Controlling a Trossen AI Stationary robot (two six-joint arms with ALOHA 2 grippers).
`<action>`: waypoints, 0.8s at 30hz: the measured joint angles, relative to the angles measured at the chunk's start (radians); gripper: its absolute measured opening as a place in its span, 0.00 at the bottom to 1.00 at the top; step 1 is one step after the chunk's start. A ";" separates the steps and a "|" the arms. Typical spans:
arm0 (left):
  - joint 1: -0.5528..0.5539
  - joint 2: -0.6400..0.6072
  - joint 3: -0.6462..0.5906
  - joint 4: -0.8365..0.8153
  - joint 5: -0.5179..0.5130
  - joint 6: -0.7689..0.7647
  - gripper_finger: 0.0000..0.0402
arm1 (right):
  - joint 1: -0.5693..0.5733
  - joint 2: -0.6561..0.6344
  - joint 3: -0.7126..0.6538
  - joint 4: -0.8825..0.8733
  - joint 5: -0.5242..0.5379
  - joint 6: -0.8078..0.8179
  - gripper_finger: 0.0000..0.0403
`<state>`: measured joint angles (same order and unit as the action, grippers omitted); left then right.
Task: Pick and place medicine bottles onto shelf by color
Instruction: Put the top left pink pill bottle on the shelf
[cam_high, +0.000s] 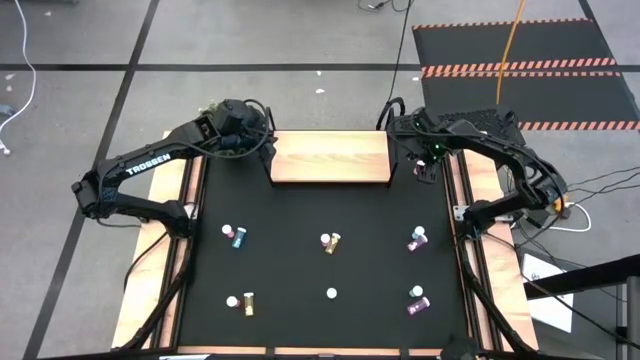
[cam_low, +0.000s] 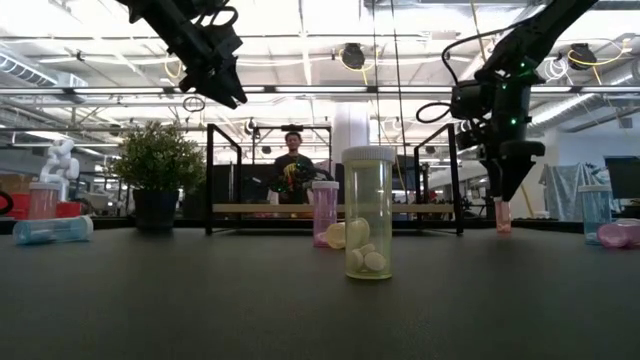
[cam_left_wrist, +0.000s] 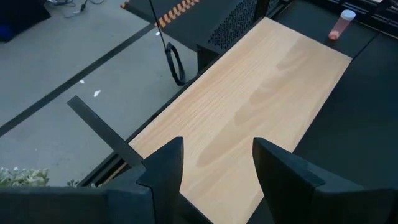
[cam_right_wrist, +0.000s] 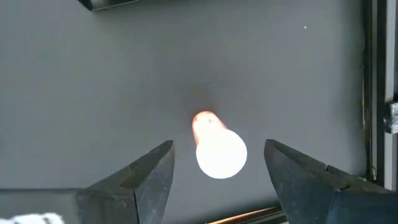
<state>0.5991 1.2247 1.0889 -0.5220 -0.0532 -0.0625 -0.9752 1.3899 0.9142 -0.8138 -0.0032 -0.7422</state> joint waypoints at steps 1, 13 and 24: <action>0.000 0.000 0.000 0.000 0.000 -0.003 0.49 | -0.001 0.000 0.000 0.004 0.000 0.000 0.60; 0.003 0.000 0.000 0.025 -0.003 0.001 0.49 | -0.001 -0.002 0.000 0.023 -0.002 -0.028 0.45; 0.003 0.000 0.000 0.053 -0.003 0.009 0.49 | -0.001 -0.002 -0.038 0.021 0.000 -0.029 0.44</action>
<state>0.6022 1.2247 1.0889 -0.4693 -0.0563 -0.0537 -0.9764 1.3884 0.8761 -0.7929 -0.0036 -0.7711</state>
